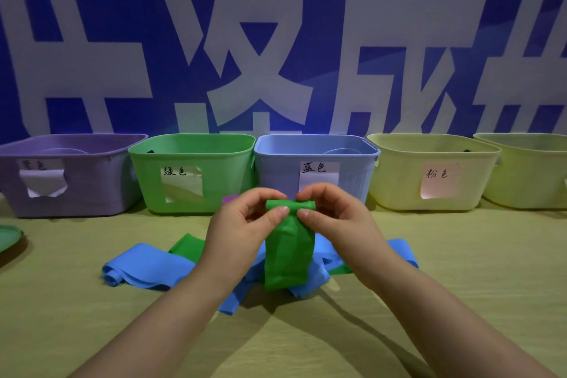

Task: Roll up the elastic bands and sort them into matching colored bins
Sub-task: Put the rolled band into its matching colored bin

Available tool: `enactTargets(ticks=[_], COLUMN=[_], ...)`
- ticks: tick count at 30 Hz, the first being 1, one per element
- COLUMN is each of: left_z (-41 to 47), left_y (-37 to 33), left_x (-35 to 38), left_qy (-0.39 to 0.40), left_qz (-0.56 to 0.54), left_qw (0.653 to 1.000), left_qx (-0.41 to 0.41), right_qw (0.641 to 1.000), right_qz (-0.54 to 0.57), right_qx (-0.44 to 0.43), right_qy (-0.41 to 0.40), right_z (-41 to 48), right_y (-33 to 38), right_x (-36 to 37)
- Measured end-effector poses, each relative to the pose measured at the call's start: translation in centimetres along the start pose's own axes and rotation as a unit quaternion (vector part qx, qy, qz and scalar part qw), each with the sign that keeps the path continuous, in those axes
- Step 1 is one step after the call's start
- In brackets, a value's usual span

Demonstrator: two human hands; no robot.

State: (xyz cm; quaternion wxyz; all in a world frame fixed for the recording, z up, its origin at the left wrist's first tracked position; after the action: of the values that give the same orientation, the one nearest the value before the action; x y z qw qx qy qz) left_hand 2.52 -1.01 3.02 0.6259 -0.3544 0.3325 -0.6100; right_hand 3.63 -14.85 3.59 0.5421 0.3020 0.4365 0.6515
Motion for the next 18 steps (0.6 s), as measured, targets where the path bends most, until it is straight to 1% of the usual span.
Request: enactTargets(ticks=[4, 9, 12, 15, 18], left_z=[0.0, -0.1, -0.2, -0.3, -0.3], left_y=[0.1, 0.2, 0.1, 0.1, -0.1], left_x=[0.1, 0.5, 0.6, 0.5, 0.8], left_qy=[-0.005, 0.029, 0.031, 0.018, 0.033], left_qz=[-0.001, -0.016, -0.036, -0.039, -0.075], left_qw=[1.0, 0.999, 0.999, 0.998, 0.993], left_qx=[0.002, -0.014, -0.024, -0.045, -0.081], right_qw=[1.0, 1.0, 0.998, 0.995, 0.995], right_qz=[0.005, 0.011, 0.051, 0.09, 0.089], right_qx=[0.004, -0.003, 0.001, 0.004, 0.006], right_qy=[-0.002, -0.012, -0.026, -0.042, -0.036], right_z=[0.0, -0.1, 0.0, 0.1, 0.3], right_y=[0.2, 0.4, 0.5, 0.5, 0.2], right_x=[-0.1, -0.3, -0.5, -1.0, -1.3])
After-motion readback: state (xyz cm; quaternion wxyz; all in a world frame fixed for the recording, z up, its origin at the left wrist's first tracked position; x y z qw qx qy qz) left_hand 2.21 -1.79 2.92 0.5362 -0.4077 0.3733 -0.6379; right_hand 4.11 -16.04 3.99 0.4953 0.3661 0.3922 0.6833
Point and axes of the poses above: each hand's wrist, its own z-axis towards the middle knuckle, its own x-axis out of the palm, y = z × x, the point moved 4 cm from there along z, towards the middle knuckle, and after that the axes turned 4 degrees about -z, right-handed, at the moved point
